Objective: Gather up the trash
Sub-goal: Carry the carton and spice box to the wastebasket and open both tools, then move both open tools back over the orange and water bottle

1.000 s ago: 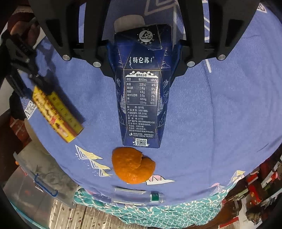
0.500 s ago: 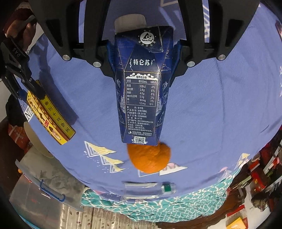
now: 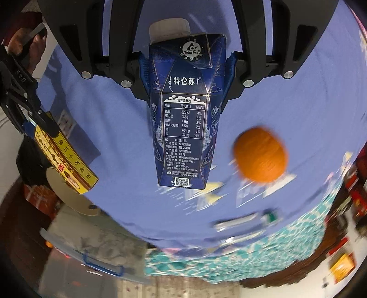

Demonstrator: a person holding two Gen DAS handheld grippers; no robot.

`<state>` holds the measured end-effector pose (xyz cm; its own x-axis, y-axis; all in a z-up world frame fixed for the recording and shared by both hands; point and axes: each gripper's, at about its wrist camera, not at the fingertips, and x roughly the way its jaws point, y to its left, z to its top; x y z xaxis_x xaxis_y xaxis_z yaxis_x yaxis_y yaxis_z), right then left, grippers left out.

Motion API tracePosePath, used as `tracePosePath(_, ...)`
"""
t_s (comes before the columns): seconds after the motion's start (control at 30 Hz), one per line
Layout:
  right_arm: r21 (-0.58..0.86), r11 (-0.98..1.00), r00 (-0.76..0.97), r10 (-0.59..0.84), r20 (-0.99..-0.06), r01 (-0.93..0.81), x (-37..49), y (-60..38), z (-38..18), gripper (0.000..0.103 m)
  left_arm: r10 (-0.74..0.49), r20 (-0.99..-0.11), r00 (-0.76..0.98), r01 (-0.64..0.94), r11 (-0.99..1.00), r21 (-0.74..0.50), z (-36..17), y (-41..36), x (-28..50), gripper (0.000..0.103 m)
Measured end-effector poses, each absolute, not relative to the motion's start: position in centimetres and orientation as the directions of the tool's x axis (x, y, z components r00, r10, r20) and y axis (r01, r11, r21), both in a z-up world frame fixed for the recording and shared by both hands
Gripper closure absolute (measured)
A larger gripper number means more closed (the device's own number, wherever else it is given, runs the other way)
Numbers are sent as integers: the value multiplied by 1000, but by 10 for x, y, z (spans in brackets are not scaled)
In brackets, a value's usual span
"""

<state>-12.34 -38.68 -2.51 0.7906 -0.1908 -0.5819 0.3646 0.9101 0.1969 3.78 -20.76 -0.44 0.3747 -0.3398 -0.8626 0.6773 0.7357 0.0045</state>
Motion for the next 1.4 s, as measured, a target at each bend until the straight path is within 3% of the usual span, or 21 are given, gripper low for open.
tracePosePath(0.3, 225, 774, 724, -387, -571, 591, -162, -483, -23, 39, -489, -839, 240, 860, 508, -51, 12, -356, 32, 56)
tracePosePath(0.57, 207, 710, 654, -440, -615, 673, -147, -568, -30, 38, -533, -841, 96, 913, 383, -139, 0, -489, 41, 55)
tracePosePath(0.6, 202, 715, 649, -432, -626, 670, -136, -577, -33, 36, -543, -837, 69, 913, 372, -167, -5, -509, 45, 43)
tracePosePath(0.63, 195, 721, 644, -420, -640, 665, -127, -583, -36, 26, -545, -836, 74, 914, 373, -163, -7, -522, 46, 20)
tracePosePath(0.67, 187, 723, 635, -415, -652, 665, -121, -588, -39, 21, -540, -835, 107, 912, 388, -134, -10, -530, 49, 17)
tracePosePath(0.73, 191, 717, 636, -423, -645, 670, -117, -594, -39, 20, -511, -843, 167, 897, 433, -85, -15, -543, 57, 21)
tracePosePath(0.8, 200, 714, 651, -438, -619, 671, -124, -590, -37, 20, -534, -838, 109, 885, 437, -163, -15, -531, 66, 23)
tracePosePath(1.03, 247, 704, 684, -444, -579, 666, -136, -579, -22, 21, -551, -821, 147, 866, 473, -162, -1, -437, 78, 22)
tracePosePath(1.27, 291, 809, 785, -301, -541, 511, -97, -534, 6, 21, -481, -783, 395, 737, 675, -43, 19, -285, 101, 21)
tracePosePath(1.37, 306, 873, 809, -152, -568, 379, -56, -499, 7, 34, -414, -786, 459, 603, 795, -67, 17, -212, 127, 21)
tracePosePath(1.4, 295, 897, 805, -104, -584, 330, -39, -484, 7, 44, -399, -789, 467, 574, 815, -73, 15, -197, 133, 21)
